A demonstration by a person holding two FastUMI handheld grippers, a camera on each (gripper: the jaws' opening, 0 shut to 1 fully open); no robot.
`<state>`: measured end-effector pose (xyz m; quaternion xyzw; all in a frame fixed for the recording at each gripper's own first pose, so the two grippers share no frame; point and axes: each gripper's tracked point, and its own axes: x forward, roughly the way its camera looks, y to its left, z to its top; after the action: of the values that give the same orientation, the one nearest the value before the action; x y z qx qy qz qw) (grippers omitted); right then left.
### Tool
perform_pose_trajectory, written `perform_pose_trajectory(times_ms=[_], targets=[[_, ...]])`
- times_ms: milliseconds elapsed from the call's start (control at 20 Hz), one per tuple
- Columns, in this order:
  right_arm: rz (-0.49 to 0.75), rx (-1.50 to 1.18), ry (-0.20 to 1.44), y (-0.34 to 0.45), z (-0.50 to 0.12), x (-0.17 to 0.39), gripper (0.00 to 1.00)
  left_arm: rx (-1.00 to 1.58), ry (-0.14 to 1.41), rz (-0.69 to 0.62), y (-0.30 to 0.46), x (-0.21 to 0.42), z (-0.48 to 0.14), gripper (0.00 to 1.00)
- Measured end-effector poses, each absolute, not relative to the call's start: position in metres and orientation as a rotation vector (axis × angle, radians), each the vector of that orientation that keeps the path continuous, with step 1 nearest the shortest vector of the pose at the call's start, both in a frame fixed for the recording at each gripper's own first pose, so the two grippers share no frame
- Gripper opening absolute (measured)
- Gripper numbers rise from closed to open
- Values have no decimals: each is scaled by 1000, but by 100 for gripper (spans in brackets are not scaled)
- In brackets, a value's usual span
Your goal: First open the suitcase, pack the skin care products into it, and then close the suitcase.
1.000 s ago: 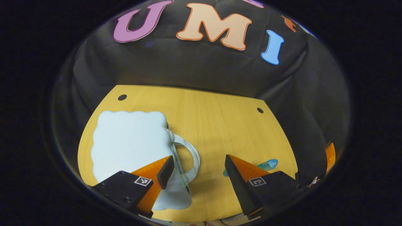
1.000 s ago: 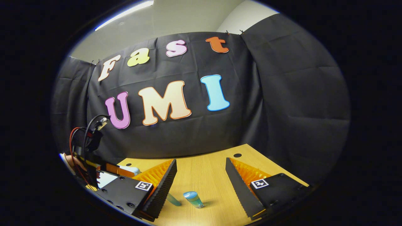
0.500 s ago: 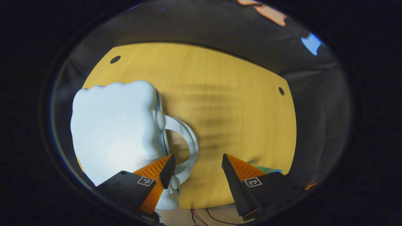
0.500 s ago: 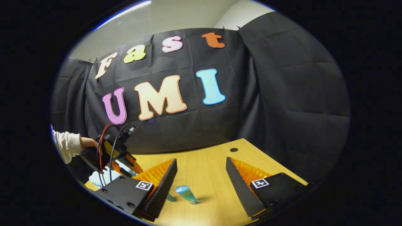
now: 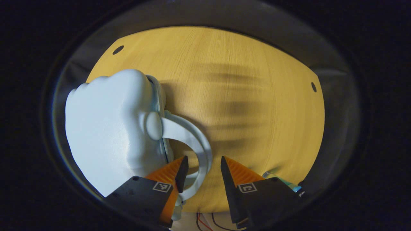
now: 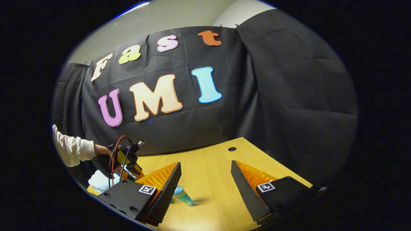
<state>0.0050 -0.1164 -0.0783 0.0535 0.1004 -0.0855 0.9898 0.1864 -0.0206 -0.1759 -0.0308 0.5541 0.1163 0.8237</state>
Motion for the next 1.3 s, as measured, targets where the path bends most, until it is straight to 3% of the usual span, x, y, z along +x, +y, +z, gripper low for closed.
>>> perform_pose_trajectory(times_ms=[200,250,300,350,400,550,700,950,1300], targets=[[-179,99,209,-121,-82,4,98,-63,1184,281,-12,191,-189,42],[-181,100,212,-123,-83,4,98,-76,1186,281,-13,193,-192,28],[-185,102,216,-125,-85,4,98,-86,1192,280,-13,194,-196,39],[-187,103,220,-127,-85,5,98,-96,1194,281,-14,195,-199,29],[-188,103,221,-128,-86,3,98,-103,1197,285,-15,197,-202,32],[-189,95,207,-131,-80,2,98,-86,1206,278,-18,198,-203,17],[-193,99,202,-132,-81,3,98,-90,1188,237,-23,199,-197,8],[-171,100,212,-126,-85,2,98,-133,1125,161,-30,199,-179,7],[-96,101,219,-100,-88,9,95,-194,973,48,-38,156,-81,6]])
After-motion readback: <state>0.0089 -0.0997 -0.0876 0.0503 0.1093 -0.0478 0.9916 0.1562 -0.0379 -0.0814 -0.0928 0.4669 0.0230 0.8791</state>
